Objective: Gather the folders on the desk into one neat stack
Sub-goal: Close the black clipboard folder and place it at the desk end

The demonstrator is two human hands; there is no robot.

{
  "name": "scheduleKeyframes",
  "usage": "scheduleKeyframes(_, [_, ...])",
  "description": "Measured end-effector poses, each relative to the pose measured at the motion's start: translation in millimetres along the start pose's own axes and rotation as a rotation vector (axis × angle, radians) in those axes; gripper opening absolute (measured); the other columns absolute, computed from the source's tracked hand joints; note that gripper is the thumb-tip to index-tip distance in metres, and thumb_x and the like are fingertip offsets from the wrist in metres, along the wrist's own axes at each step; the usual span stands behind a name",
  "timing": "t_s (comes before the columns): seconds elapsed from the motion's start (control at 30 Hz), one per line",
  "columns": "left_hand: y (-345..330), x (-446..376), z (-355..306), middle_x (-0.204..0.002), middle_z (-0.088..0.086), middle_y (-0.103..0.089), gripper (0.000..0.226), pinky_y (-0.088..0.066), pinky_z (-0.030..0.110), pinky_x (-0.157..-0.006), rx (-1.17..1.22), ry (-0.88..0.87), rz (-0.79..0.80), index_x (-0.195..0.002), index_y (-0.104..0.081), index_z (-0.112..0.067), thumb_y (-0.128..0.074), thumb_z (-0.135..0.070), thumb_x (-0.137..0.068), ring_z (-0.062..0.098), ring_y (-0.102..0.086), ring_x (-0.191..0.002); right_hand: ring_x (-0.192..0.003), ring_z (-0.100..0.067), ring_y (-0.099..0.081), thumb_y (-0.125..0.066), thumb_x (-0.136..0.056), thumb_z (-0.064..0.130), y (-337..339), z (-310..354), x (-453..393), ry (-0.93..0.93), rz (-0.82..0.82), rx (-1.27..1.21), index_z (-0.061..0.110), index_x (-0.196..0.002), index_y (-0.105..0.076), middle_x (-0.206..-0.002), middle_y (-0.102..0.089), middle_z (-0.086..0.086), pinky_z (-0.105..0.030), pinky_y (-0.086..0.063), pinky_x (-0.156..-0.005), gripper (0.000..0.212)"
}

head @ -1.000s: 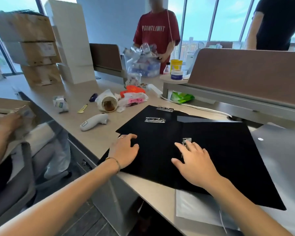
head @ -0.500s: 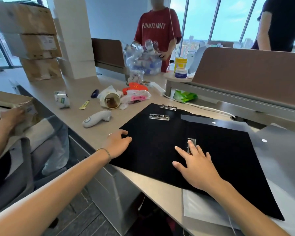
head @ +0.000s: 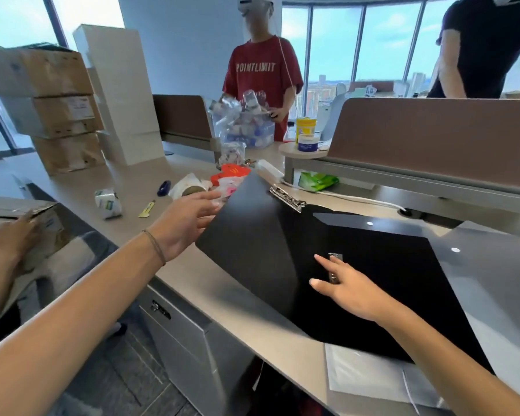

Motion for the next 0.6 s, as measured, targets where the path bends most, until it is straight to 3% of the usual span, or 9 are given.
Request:
scheduleKeyframes(0.07, [-24,11,-14,-0.121,0.008,-0.072,0.033,-0.052,0.031,-0.078,0.049,-0.032,0.076,-0.125,-0.068,-0.021,-0.054,-0.013,-0.097,0.02,-0.068,-0.104,-0.14,-0.017,-0.041,-0.059,-0.094,0.047,20,9,6,0.026,-0.073,-0.183,0.037,-0.151,-0.038,-0.154,-0.042,0.003,-0.028,-0.024,-0.114,0.062])
scheduleKeyframes(0.13, [-52,22,-26,-0.128,0.004,-0.07,0.033,-0.052,0.033,-0.08,0.059,-0.088,0.174,-0.124,-0.07,-0.024,-0.055,-0.016,-0.096,0.02,-0.065,-0.114,-0.123,-0.007,-0.052,-0.06,-0.095,0.041,45,23,14,0.086,-0.168,-0.279,0.037,-0.148,-0.044,-0.142,-0.053,0.009,-0.023,-0.034,-0.105,0.055])
scheduleKeyframes(0.27, [-104,33,-44,-0.126,-0.001,-0.072,0.035,-0.052,0.042,-0.102,0.057,-0.224,0.225,-0.132,-0.065,-0.022,-0.05,-0.016,-0.101,0.019,-0.066,-0.12,-0.115,-0.001,-0.06,-0.061,-0.095,0.033,100,48,35,0.234,-0.336,-0.421,0.043,-0.14,-0.051,-0.122,-0.066,0.013,-0.031,-0.042,-0.108,0.047])
scheduleKeyframes(0.33, [-131,37,-49,-0.126,-0.002,-0.072,0.034,-0.052,0.039,-0.101,0.064,-0.302,0.238,-0.132,-0.065,-0.023,-0.048,-0.018,-0.103,0.015,-0.067,-0.119,-0.108,0.0,-0.062,-0.057,-0.098,0.03,127,59,50,0.291,-0.381,-0.476,0.043,-0.14,-0.05,-0.114,-0.068,0.014,-0.031,-0.049,-0.1,0.044])
scheduleKeyframes(0.4, [-156,42,-50,-0.13,-0.003,-0.068,0.035,-0.052,0.033,-0.099,-0.007,-0.428,0.244,-0.135,-0.062,-0.025,-0.048,-0.02,-0.103,0.013,-0.063,-0.122,-0.108,-0.007,-0.066,-0.053,-0.101,0.031,147,69,64,0.322,-0.376,-0.554,0.045,-0.141,-0.047,-0.119,-0.068,0.008,-0.036,-0.057,-0.092,0.042])
scheduleKeyframes(0.5, [-193,43,-39,-0.14,-0.009,-0.06,0.039,-0.044,0.023,-0.107,-0.267,-0.614,0.217,-0.143,-0.054,-0.027,-0.046,-0.024,-0.105,0.002,-0.053,-0.13,-0.102,-0.018,-0.072,-0.046,-0.104,0.036,170,67,77,0.29,-0.36,-0.642,0.045,-0.142,-0.046,-0.12,-0.068,0.003,-0.042,-0.061,-0.084,0.039])
scheduleKeyframes(0.6, [-223,36,-5,-0.141,-0.015,-0.057,0.04,-0.04,0.023,-0.112,-0.379,-0.582,0.225,-0.145,-0.052,-0.032,-0.047,-0.028,-0.105,-0.002,-0.049,-0.13,-0.096,-0.025,-0.074,-0.044,-0.104,0.04,188,52,86,0.232,-0.389,-0.646,0.041,-0.135,-0.056,-0.122,-0.068,0.002,-0.047,-0.061,-0.083,0.034])
Point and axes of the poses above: each hand's wrist, its own x-axis away from the middle knuckle, its own y-axis out of the back of the hand, z = x × y, the point moved 9 cm from there along -x, towards the middle knuckle
